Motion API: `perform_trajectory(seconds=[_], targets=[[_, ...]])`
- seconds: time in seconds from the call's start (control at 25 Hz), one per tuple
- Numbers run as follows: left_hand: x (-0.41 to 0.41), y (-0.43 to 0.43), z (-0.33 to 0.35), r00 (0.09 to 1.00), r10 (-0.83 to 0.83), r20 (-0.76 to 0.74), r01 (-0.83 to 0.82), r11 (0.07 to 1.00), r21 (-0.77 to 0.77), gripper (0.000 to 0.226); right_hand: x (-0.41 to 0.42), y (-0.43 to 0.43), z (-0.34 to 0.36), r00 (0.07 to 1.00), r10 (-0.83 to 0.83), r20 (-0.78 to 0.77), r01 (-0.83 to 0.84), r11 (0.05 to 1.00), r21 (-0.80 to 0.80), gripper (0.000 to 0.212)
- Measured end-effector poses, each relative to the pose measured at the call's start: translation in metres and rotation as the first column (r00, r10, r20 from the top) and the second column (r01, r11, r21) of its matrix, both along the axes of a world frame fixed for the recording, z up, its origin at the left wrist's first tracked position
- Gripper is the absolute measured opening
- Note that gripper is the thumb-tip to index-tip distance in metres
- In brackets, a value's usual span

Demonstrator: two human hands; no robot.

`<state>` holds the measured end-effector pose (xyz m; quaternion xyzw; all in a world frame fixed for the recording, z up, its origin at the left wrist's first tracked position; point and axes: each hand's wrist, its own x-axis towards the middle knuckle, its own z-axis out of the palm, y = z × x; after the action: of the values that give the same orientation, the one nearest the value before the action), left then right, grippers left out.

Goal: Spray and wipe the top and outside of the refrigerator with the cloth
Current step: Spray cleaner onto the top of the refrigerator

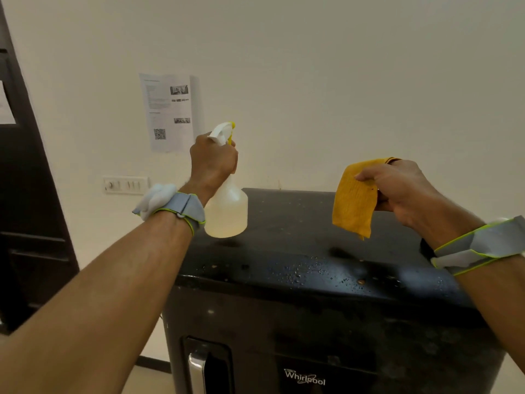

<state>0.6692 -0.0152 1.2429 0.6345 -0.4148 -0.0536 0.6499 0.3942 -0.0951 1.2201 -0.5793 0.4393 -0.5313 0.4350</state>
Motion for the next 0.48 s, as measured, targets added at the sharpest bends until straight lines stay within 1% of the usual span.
perform_trajectory(seconds=[0.12, 0.24, 0.4, 0.48], targets=[[0.006, -0.013, -0.022, 0.996, 0.000, 0.091, -0.005, 0.999, 0.047, 0.025, -0.001, 0.003, -0.007, 1.000, -0.004, -0.002, 0.004, 1.000, 0.023, 0.023], [0.012, -0.021, -0.030, 0.989, -0.025, 0.144, 0.018, 0.998, 0.054, 0.023, 0.002, 0.007, -0.014, 1.000, -0.013, 0.007, 0.013, 0.999, 0.052, 0.023], [0.014, -0.020, -0.031, 0.983, -0.059, 0.174, 0.046, 0.996, 0.075, 0.030, 0.007, 0.017, -0.017, 1.000, -0.014, 0.017, 0.013, 0.998, 0.062, 0.022], [0.016, -0.017, -0.029, 0.983, -0.058, 0.172, 0.041, 0.994, 0.102, 0.040, 0.010, 0.023, -0.015, 0.999, -0.025, 0.039, 0.024, 0.999, 0.043, 0.021]])
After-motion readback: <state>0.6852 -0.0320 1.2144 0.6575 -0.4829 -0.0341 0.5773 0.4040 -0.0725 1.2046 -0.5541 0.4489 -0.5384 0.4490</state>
